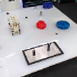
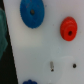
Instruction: Insert the blue gear onto the right peg, followed by the red gear
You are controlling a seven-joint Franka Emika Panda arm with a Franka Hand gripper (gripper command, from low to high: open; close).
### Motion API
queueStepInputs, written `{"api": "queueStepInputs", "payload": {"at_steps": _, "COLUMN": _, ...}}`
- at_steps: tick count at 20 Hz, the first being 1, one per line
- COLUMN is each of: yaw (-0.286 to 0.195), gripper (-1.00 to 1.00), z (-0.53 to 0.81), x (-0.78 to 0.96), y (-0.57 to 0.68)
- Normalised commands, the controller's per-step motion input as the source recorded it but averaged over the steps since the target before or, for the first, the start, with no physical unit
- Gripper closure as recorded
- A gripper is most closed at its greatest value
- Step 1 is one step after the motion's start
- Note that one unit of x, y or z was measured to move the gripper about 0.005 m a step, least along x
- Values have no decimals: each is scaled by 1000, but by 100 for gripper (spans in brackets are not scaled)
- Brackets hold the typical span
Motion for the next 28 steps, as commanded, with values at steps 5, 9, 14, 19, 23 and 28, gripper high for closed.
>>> {"api": "queueStepInputs", "payload": {"at_steps": 5, "yaw": 0, "gripper": -100, "z": -381, "x": -58, "y": 381}}
{"api": "queueStepInputs", "payload": {"at_steps": 9, "yaw": 0, "gripper": -100, "z": -398, "x": -63, "y": 332}}
{"api": "queueStepInputs", "payload": {"at_steps": 14, "yaw": 0, "gripper": -100, "z": -440, "x": -111, "y": 233}}
{"api": "queueStepInputs", "payload": {"at_steps": 19, "yaw": 0, "gripper": -100, "z": -491, "x": -209, "y": -12}}
{"api": "queueStepInputs", "payload": {"at_steps": 23, "yaw": 0, "gripper": -100, "z": -451, "x": -210, "y": -230}}
{"api": "queueStepInputs", "payload": {"at_steps": 28, "yaw": 0, "gripper": -100, "z": -401, "x": -268, "y": -224}}
